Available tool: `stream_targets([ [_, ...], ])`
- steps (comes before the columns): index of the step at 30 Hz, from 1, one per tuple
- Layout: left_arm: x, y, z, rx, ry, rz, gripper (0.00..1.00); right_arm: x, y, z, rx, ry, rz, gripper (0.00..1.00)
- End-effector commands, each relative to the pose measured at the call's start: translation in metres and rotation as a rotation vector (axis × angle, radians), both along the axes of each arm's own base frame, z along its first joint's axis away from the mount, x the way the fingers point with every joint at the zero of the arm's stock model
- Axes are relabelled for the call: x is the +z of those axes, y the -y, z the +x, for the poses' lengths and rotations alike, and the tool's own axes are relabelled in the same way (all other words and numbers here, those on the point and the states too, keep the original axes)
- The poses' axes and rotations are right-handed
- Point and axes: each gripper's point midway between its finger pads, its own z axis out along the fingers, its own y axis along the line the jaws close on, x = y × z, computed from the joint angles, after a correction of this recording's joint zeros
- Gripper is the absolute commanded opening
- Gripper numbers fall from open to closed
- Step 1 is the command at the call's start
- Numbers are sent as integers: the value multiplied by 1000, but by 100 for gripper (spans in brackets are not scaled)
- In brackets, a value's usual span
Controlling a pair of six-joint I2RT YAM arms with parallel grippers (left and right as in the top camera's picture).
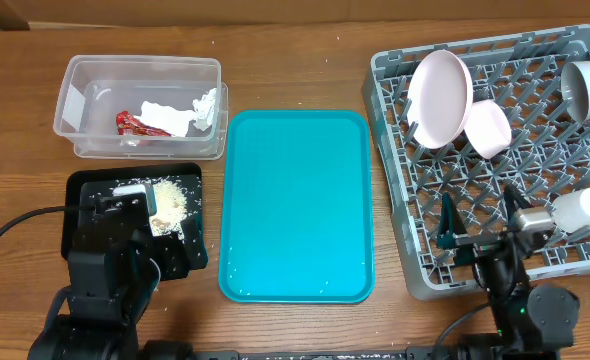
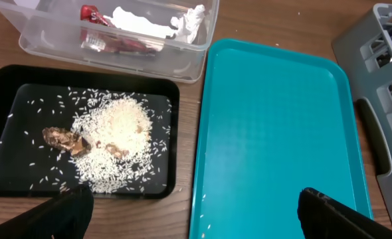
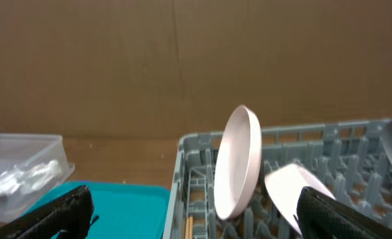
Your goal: Sort waste into correct bins and load items into the dishwasher
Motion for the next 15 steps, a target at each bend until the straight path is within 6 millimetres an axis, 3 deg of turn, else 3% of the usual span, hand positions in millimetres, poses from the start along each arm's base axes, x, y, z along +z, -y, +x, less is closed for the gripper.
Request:
stream_targets([
  [1,-2,0,0,10,-3,-1,100,-6,0,-2,-3,88,7,100],
  [5,-2,0,0,10,-3,-1,100,-9,0,-4,-3,163,10,100],
  [9,-2,0,0,10,-3,-1,100,-25,0,1,-4,141,3,100],
  [14,-2,0,0,10,-3,-1,100,-81,-3,9,16,-9,4,100],
  [15,-2,0,0,10,-3,-1,100,-82,-3,9,11,-14,7,100],
])
